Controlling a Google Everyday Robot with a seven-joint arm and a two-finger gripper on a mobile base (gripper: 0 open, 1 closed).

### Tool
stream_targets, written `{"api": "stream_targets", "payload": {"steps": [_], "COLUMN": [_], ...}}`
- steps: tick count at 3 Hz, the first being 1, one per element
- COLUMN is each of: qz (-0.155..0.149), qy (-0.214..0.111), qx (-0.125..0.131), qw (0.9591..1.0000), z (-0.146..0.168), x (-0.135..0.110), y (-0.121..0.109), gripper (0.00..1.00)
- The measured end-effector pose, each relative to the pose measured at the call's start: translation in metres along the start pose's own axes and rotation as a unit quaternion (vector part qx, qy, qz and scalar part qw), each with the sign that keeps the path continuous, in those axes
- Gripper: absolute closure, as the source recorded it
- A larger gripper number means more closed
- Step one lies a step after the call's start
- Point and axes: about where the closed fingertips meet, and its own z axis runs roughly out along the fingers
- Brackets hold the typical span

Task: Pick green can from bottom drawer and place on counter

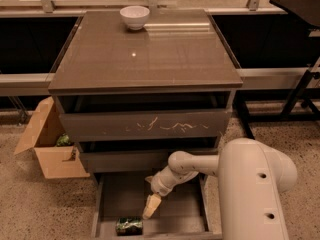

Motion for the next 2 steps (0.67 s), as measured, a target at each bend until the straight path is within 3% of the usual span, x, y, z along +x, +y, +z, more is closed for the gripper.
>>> {"api": "stream_targets", "payload": {"steps": [1, 2], "qz": [-0.002, -0.011], "qy": [0.002, 0.015], "qx": [-0.002, -0.017], "qw": [1.0000, 0.9997], "z": [0.004, 0.028], "x": [0.001, 0.006], "y": [-0.002, -0.014], "gripper": [0.00, 0.00]}}
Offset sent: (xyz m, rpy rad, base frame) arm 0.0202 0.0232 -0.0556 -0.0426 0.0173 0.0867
